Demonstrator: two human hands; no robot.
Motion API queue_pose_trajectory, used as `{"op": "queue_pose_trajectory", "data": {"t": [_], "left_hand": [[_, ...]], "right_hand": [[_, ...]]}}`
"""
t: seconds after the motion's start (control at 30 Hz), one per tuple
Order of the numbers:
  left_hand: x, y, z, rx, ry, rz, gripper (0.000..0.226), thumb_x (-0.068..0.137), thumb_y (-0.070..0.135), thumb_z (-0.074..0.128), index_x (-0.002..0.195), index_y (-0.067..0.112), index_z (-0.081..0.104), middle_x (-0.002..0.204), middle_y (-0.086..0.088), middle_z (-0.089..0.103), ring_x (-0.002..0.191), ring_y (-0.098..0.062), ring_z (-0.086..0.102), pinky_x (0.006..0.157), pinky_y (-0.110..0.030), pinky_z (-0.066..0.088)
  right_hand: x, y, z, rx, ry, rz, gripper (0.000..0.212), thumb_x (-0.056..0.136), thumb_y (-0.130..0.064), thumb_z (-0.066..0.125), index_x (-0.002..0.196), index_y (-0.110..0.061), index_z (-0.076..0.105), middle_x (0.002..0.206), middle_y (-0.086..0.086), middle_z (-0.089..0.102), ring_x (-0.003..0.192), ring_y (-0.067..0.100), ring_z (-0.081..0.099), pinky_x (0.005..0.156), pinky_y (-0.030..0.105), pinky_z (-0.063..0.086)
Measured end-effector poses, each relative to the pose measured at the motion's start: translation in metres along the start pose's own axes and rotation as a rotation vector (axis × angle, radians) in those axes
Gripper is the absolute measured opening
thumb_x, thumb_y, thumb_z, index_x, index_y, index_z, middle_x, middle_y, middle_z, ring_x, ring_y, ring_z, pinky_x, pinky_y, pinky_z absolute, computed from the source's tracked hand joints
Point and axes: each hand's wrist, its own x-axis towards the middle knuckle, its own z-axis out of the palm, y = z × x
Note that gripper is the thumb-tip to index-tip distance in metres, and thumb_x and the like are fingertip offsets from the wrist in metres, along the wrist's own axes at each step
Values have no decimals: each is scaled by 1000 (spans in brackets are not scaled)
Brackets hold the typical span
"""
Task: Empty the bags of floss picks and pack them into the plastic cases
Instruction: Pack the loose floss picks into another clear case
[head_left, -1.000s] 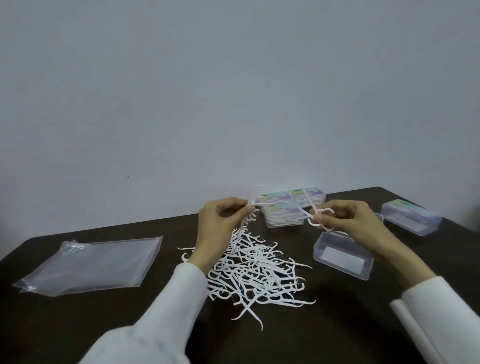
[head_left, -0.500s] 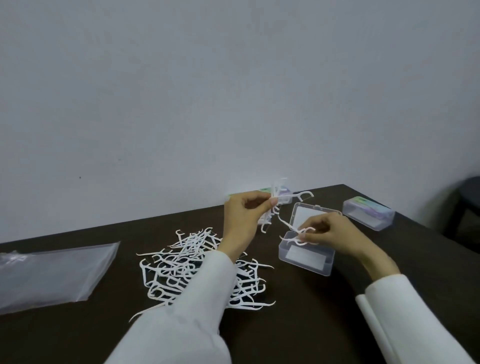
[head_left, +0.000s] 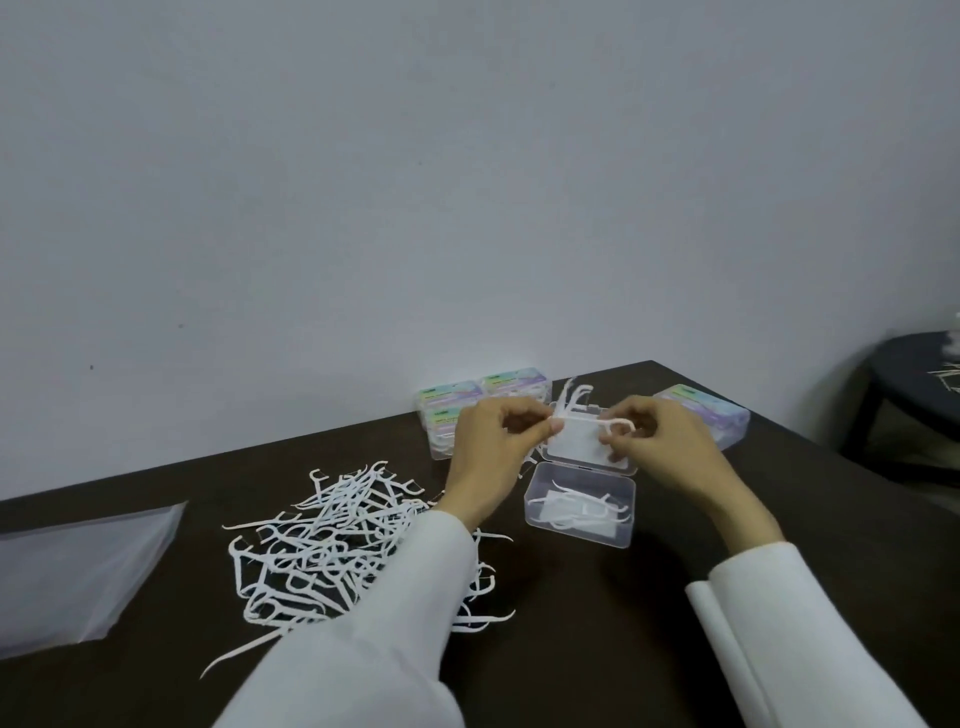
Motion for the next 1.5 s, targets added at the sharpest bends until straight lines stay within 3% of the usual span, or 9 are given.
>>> {"op": "queue_pose_trajectory", "data": {"t": [0.17, 0.33, 0.43, 0.57, 0.8, 1.0, 1.2, 1.33, 1.5], "left_hand": [[-11, -1, 10, 451, -116, 181, 17, 83, 31, 69, 97, 22, 74, 89, 6, 72, 78, -7, 63, 82, -29, 50], [-14, -4, 13, 583, -227, 243, 21, 87, 33, 65, 104, 24, 72, 93, 4, 72, 83, -11, 61, 88, -31, 45], [-15, -8, 13, 559, -269, 205, 28, 83, 34, 68, 109, 26, 69, 96, 5, 72, 88, -9, 61, 91, -31, 45], [-9, -12, 2, 253, -332, 29, 45, 74, 31, 78, 116, 27, 64, 100, 8, 70, 92, -2, 62, 86, -22, 50], [4, -22, -32, 76, -405, -114, 32, 79, 19, 74, 111, 20, 66, 98, 3, 69, 93, -9, 63, 72, -2, 43], [7, -35, -41, 186, -482, -155, 31, 81, 10, 69, 110, 21, 66, 100, 0, 67, 90, -8, 61, 75, -9, 47], [4, -36, -42, 194, -583, -227, 28, 87, 12, 63, 113, 21, 64, 101, 0, 66, 89, -6, 60, 88, -22, 49], [2, -29, -38, 188, -599, -260, 33, 89, 32, 62, 119, 20, 60, 87, 8, 66, 77, -3, 63, 79, -21, 45], [-2, -30, -30, 175, -567, -227, 46, 88, 17, 63, 131, 26, 49, 77, 5, 64, 65, -2, 60, 75, -15, 44]], "right_hand": [[-4, -1, -4, -108, -146, -7, 24, 81, -3, 65, 96, -20, 58, 87, -4, 60, 77, 2, 56, 60, 8, 43], [-4, 2, -7, -207, -175, 10, 15, 79, -6, 69, 83, -19, 63, 80, -2, 62, 69, 6, 56, 54, 7, 41], [-4, -1, -9, -207, -170, -9, 13, 78, -9, 72, 77, -20, 64, 75, -4, 62, 65, 7, 56, 49, 6, 39], [-5, -4, -7, -234, -214, -23, 15, 78, -13, 73, 74, -25, 64, 73, -7, 62, 65, 7, 59, 53, 7, 43], [-6, -10, -7, -251, -304, -39, 11, 76, -14, 75, 74, -23, 69, 76, -6, 68, 69, 5, 63, 59, 8, 46], [-8, -12, -6, -300, -314, -59, 8, 75, -20, 76, 74, -25, 69, 71, -13, 63, 62, 2, 55, 50, 7, 36], [-6, -10, 6, -339, -375, -65, 7, 77, -24, 75, 82, -25, 70, 77, -11, 64, 73, 6, 60, 65, 14, 44], [-7, -14, 20, -394, -361, -128, 12, 76, -35, 73, 85, -27, 73, 81, -10, 65, 72, 5, 58, 67, 21, 47], [-9, -18, 31, -476, -359, -145, 7, 80, -26, 71, 82, -19, 72, 81, -8, 63, 74, 8, 60, 68, 23, 49]]}}
